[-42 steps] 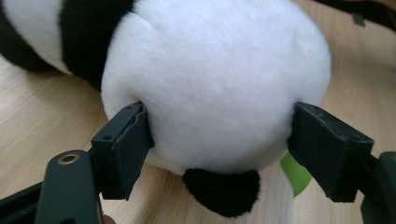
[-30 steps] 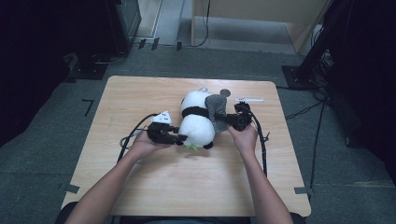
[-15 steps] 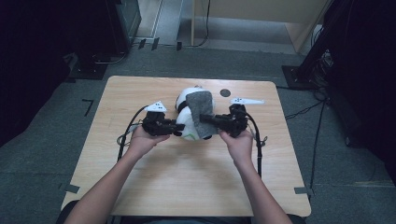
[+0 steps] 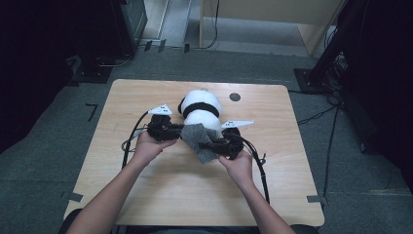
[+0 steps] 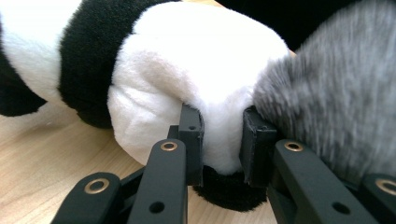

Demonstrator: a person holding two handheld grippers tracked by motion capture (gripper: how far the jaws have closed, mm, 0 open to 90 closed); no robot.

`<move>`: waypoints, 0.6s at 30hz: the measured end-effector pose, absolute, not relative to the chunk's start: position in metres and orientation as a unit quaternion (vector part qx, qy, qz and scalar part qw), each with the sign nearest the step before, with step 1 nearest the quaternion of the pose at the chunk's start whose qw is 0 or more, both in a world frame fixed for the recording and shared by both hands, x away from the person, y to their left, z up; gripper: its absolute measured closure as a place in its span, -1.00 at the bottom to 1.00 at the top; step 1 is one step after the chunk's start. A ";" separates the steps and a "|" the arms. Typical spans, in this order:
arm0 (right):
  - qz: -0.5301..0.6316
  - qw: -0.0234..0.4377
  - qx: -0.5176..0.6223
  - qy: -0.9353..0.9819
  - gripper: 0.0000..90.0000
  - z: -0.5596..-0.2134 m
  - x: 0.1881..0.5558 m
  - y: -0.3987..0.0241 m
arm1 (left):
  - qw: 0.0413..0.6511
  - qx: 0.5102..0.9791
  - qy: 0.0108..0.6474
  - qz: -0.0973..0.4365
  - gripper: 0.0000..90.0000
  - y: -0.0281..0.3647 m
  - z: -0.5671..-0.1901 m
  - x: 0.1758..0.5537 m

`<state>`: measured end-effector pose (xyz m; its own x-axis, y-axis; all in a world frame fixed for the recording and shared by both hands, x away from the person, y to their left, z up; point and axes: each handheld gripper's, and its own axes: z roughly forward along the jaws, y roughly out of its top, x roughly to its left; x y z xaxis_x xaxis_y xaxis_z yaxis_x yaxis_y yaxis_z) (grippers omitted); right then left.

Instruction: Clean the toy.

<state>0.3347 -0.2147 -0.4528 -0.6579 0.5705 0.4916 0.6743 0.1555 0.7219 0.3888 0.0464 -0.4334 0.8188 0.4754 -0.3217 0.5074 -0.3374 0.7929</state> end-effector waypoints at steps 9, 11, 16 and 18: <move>-0.470 0.068 -0.428 -0.769 0.79 -0.480 0.339 -0.211 | 0.496 0.814 0.303 -0.015 0.65 0.052 -0.433 0.391; -0.460 0.071 -0.432 -0.773 0.79 -0.485 0.340 -0.209 | 0.496 0.813 0.303 -0.014 0.65 0.053 -0.434 0.391; -0.415 0.072 -0.442 -0.792 0.79 -0.499 0.344 -0.207 | 0.498 0.814 0.298 -0.006 0.64 0.055 -0.432 0.391; -0.421 0.072 -0.430 -0.795 0.79 -0.499 0.342 -0.205 | 0.499 0.813 0.299 -0.001 0.64 0.055 -0.432 0.391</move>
